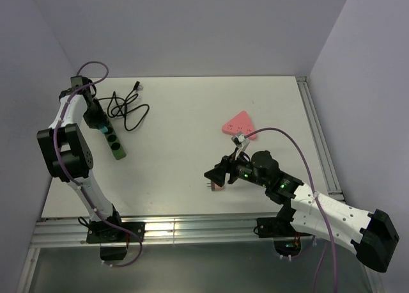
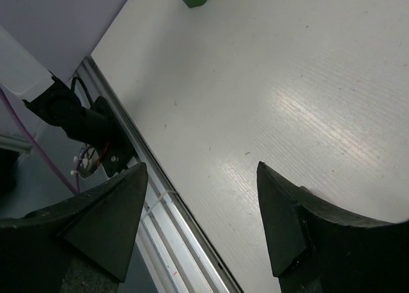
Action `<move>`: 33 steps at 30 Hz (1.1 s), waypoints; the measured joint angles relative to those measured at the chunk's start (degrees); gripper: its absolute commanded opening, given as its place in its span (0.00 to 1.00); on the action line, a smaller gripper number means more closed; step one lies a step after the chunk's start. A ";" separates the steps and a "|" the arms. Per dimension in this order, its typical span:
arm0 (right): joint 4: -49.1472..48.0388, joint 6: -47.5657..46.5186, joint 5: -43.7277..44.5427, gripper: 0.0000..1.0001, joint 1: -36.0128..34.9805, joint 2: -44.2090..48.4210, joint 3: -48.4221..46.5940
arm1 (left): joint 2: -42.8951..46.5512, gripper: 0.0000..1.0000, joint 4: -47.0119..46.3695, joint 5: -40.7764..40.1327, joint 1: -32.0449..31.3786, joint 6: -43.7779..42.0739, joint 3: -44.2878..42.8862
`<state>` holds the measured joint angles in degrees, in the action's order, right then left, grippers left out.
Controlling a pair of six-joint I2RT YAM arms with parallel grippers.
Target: Insert the plug
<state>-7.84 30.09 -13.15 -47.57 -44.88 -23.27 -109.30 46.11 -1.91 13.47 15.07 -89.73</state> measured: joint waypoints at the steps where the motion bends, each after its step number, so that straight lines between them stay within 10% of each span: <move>1: 0.00 0.02 0.00 0.76 0.00 0.00 0.00 | -0.28 0.00 -0.11 0.15 0.09 0.00 -0.22; 33: 0.02 -0.15 0.00 0.76 0.96 -0.96 0.02 | -2.69 0.00 -0.74 2.67 1.22 -1.86 -1.16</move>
<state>-7.81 29.93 -13.15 -46.61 -45.84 -23.24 -111.98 45.36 0.75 14.70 13.21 -90.89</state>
